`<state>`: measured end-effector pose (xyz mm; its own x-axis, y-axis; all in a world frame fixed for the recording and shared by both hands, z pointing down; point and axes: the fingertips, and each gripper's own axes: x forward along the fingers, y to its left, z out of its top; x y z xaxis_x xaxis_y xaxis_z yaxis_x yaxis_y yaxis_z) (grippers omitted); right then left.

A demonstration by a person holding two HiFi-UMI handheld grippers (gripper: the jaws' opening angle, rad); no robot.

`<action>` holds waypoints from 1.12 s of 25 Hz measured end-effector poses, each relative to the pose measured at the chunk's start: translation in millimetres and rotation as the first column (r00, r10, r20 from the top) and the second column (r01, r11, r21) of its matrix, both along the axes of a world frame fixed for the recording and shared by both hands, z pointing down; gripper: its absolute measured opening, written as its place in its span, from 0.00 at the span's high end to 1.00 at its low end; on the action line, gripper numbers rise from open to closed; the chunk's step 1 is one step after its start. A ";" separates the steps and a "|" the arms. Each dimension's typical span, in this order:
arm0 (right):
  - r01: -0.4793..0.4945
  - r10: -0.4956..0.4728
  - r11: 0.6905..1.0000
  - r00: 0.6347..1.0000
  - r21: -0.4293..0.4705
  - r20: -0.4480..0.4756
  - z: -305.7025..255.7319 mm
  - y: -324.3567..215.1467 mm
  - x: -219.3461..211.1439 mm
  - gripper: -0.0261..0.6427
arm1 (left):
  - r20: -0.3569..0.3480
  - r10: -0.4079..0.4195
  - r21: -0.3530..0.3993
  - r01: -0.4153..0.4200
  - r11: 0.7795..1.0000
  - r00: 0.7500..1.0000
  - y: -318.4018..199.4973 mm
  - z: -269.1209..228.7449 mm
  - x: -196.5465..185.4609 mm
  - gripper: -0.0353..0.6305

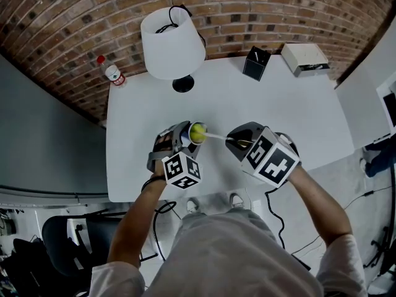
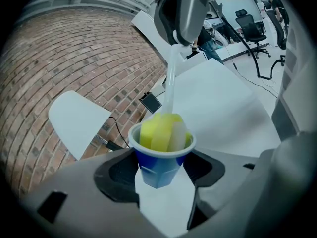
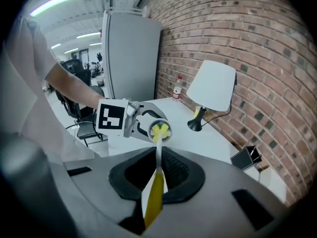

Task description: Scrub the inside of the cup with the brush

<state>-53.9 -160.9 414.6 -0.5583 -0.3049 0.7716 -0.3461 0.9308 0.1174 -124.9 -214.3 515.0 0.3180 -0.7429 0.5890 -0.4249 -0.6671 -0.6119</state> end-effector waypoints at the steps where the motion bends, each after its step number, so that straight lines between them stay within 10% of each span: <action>1: -0.021 0.021 0.999 1.000 -0.025 0.017 1.0 -0.3 0.5 0.91 | 0.002 -0.002 0.003 0.002 1.000 1.000 -0.2 -0.2 -0.2 0.51; 10: -0.181 0.229 0.946 0.960 -0.270 0.158 10.4 -6.0 6.0 0.91 | 0.017 -0.019 0.029 0.018 0.999 1.000 -1.9 0.3 -2.6 0.51; 20: -0.266 0.450 0.801 0.859 -0.536 0.246 19.3 -11.0 11.1 0.91 | 0.019 -0.025 0.050 0.024 0.998 1.000 -5.8 1.4 -3.5 0.51; 28: -0.270 0.363 0.877 0.915 -0.397 0.179 14.4 -11.7 16.7 0.91 | -0.042 -0.031 0.035 0.032 0.999 0.999 -8.4 9.9 7.2 0.51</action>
